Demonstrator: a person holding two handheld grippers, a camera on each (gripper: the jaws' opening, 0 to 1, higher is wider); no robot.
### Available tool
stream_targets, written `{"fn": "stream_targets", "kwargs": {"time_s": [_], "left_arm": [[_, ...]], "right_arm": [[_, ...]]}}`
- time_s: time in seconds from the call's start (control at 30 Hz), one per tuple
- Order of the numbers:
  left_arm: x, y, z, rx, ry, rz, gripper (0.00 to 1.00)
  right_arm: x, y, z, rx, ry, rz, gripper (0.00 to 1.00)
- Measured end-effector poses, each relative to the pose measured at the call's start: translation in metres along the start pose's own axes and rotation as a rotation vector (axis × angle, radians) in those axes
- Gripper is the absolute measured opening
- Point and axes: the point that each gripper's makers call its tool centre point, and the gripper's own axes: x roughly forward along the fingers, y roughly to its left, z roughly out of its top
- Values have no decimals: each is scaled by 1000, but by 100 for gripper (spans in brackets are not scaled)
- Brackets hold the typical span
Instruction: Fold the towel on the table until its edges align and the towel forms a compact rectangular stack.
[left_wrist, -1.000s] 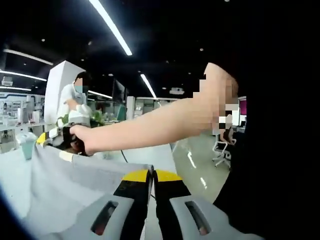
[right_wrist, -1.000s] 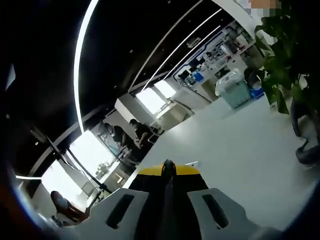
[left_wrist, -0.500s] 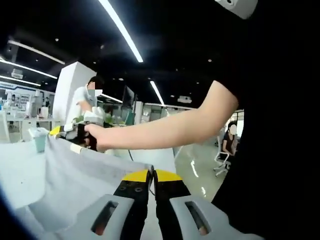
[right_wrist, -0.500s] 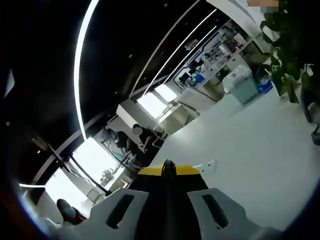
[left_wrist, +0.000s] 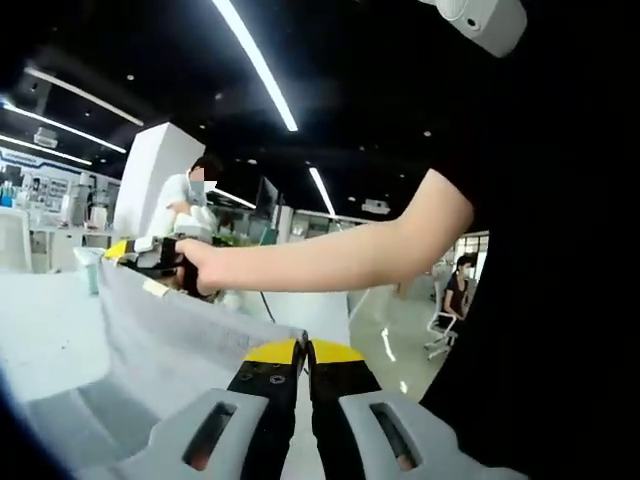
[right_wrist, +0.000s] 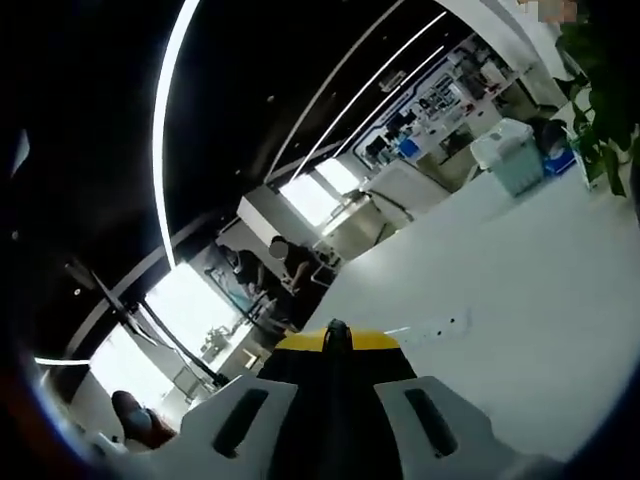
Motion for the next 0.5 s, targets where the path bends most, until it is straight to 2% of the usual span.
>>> {"fn": "stream_targets", "kwargs": {"time_s": [0.3, 0.5], "left_arm": [[-21, 1, -3, -49, 6, 28, 3], [-40, 6, -1, -75, -13, 48, 3]], "right_arm": [[12, 12, -10, -46, 57, 3, 2], [19, 22, -13, -47, 68, 11, 2]]}}
